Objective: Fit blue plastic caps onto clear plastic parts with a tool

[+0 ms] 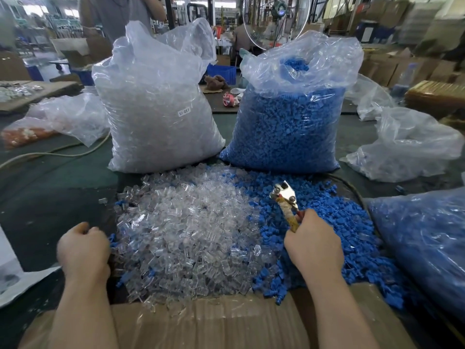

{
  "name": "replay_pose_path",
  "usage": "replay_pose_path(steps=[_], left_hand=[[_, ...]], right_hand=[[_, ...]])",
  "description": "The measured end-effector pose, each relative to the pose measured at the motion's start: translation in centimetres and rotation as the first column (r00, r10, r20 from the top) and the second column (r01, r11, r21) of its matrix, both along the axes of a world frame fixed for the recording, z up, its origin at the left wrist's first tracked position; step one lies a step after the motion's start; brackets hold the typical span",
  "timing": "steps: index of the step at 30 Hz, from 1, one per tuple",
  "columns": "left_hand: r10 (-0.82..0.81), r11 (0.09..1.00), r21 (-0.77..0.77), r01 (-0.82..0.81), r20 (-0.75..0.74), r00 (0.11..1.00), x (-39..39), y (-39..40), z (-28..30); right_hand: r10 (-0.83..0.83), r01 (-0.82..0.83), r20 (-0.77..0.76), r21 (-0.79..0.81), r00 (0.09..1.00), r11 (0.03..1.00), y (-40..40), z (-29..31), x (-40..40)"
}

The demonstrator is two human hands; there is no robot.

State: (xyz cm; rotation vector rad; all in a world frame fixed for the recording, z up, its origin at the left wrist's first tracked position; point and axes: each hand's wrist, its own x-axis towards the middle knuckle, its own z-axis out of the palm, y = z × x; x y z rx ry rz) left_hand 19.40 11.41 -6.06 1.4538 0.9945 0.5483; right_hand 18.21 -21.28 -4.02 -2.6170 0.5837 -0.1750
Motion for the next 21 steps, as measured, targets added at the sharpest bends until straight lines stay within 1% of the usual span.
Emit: replay_pose_path(steps=[2, 4, 8, 9, 11, 13, 14, 16, 17, 18, 20, 21], left_hand=[[0.073, 0.988, -0.136, -0.067, 0.038, 0.997, 0.5, 0.6, -0.4], [0.074, 0.988, -0.141, -0.068, 0.041, 0.996, 0.7, 0.9, -0.5], [0.087, 0.996, 0.042, -0.084, -0.083, 0.993, 0.3, 0.5, -0.1], [0.092, 0.992, 0.094, -0.083, -0.089, 0.992, 0.1, 0.1, 0.1], [0.052, 0.963, 0.268, -0.031, -0.074, 0.996, -0.3, -1.0, 0.8], [-0.106, 0.902, 0.413, 0.123, -0.064, 0.992, -0.5, -2.5, 1.8], [-0.214, 0.872, 0.437, 0.221, -0.066, 0.975, -0.5, -3.5, 2.4], [-0.421, 0.796, 0.437, 0.419, -0.096, 0.902, -0.5, -5.6, 3.5], [-0.497, 0.737, 0.454, 0.501, -0.138, 0.857, -0.3, -6.5, 3.9], [-0.550, 0.661, 0.480, 0.578, -0.215, 0.807, -0.1, -7.5, 4.1], [-0.599, 0.497, 0.509, 0.703, -0.386, 0.702, -0.1, -9.0, 4.2], [-0.598, 0.438, 0.512, 0.738, -0.447, 0.665, -0.1, -9.5, 4.2]], right_hand=[[-0.005, 0.005, -0.010, -0.016, 1.000, 1.000, -0.1, 0.0, 0.0], [-0.007, 0.006, -0.016, -0.031, 1.000, 0.999, -0.1, -0.1, 0.0], [-0.007, 0.006, -0.021, -0.058, 1.000, 0.998, 0.0, -0.1, -0.1], [-0.010, 0.008, -0.023, -0.068, 1.000, 0.998, 0.1, -0.1, -0.1], [-0.014, 0.011, -0.031, -0.097, 0.999, 0.995, 0.2, -0.1, -0.1], [-0.012, 0.007, -0.043, -0.123, 0.999, 0.992, 0.3, -0.1, -0.1], [-0.009, 0.003, -0.047, -0.127, 0.999, 0.992, 0.3, -0.1, -0.1], [-0.003, -0.003, -0.050, -0.125, 0.999, 0.992, 0.3, -0.1, -0.1], [-0.003, -0.003, -0.050, -0.122, 0.999, 0.993, 0.2, -0.2, -0.1], [-0.005, -0.001, -0.050, -0.118, 0.999, 0.993, 0.2, -0.2, -0.1], [-0.004, -0.001, -0.048, -0.108, 0.999, 0.994, 0.2, -0.2, -0.1], [-0.002, -0.003, -0.046, -0.105, 0.999, 0.994, 0.2, -0.3, -0.1]])
